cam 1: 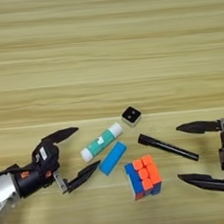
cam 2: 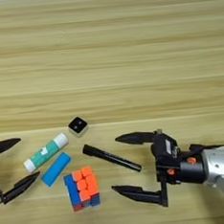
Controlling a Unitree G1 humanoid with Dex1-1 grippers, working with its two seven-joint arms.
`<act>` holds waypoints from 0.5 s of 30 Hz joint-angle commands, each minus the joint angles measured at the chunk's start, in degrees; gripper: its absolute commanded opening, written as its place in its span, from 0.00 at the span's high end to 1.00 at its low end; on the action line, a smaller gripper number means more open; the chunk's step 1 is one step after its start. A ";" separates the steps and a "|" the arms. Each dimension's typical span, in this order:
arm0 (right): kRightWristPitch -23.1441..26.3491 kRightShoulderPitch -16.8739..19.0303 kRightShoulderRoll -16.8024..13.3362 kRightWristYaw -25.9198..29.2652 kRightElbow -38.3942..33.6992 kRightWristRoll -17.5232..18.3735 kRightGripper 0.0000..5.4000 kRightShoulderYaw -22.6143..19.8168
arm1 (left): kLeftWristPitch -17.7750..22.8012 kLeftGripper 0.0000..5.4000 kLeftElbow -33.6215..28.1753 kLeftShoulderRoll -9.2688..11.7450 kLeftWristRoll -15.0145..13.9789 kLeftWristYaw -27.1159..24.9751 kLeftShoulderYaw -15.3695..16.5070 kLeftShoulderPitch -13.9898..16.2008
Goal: Move the objects on the table
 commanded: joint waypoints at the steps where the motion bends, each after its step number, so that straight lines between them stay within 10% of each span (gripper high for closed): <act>1: -0.68 0.12 0.76 -1.01 -0.68 -1.16 0.00 1.60 | 2.09 0.00 -4.20 1.07 -2.75 -1.29 0.55 1.37; 15: -0.95 -2.53 1.28 -2.21 0.03 -1.37 0.00 2.77 | 5.45 0.00 -14.99 1.02 -2.62 -3.65 -6.88 6.04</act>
